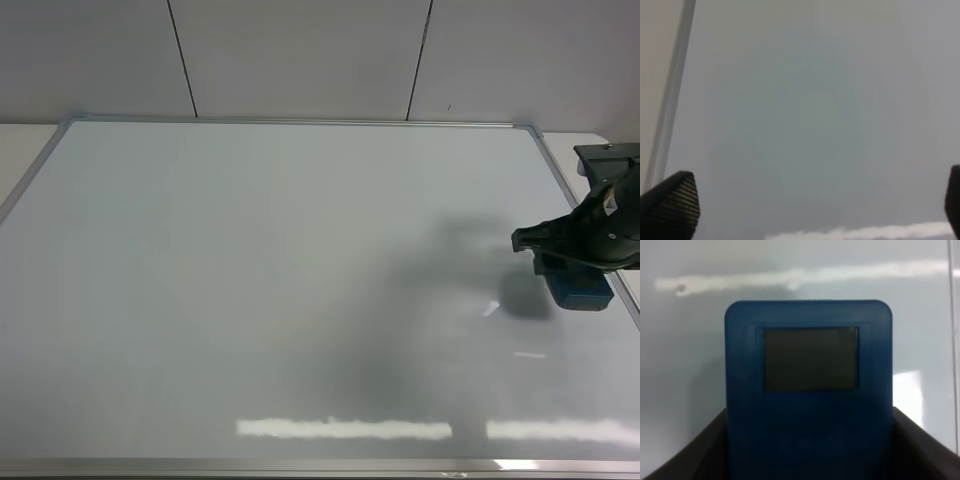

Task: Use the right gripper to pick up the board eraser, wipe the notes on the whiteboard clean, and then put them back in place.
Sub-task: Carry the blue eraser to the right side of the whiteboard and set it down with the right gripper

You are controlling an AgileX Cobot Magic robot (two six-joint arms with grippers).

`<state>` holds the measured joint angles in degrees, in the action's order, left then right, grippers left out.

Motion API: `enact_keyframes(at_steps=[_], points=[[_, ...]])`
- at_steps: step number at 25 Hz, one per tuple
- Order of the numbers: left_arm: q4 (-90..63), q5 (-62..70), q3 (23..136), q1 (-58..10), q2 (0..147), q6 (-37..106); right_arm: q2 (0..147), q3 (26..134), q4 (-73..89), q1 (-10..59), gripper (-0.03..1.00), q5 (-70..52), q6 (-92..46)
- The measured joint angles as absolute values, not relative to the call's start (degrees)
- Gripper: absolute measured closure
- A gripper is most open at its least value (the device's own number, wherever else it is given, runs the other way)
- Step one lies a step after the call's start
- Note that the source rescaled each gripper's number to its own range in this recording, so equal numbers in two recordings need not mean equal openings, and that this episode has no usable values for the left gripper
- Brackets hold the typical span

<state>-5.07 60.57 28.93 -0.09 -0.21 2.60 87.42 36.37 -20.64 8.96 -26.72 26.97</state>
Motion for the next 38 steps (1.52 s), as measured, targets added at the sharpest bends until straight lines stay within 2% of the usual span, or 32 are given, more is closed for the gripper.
enact_keyframes(at_steps=[13,32,33,34,36,38], points=[[-5.1,60.6,28.9,-0.1,-0.2,2.6,93.4,36.4,-20.2,9.0,0.97,-20.8,24.0],[-5.1,60.6,28.9,-0.1,-0.2,2.6,93.4,36.4,-21.3,9.0,0.97,-20.7,23.4],[-5.1,60.6,28.9,-0.1,-0.2,2.6,93.4,36.4,-21.4,9.0,0.92,-20.7,23.4],[-5.1,60.6,28.9,-0.1,-0.2,2.6,93.4,36.4,-21.7,9.0,0.80,-20.7,23.4],[-5.1,60.6,28.9,-0.1,-0.2,2.6,93.4,36.4,-22.3,9.0,0.38,-20.7,23.4],[-5.1,60.6,28.9,-0.1,-0.2,2.6,93.4,36.4,-23.0,9.0,0.13,-20.7,23.6]])
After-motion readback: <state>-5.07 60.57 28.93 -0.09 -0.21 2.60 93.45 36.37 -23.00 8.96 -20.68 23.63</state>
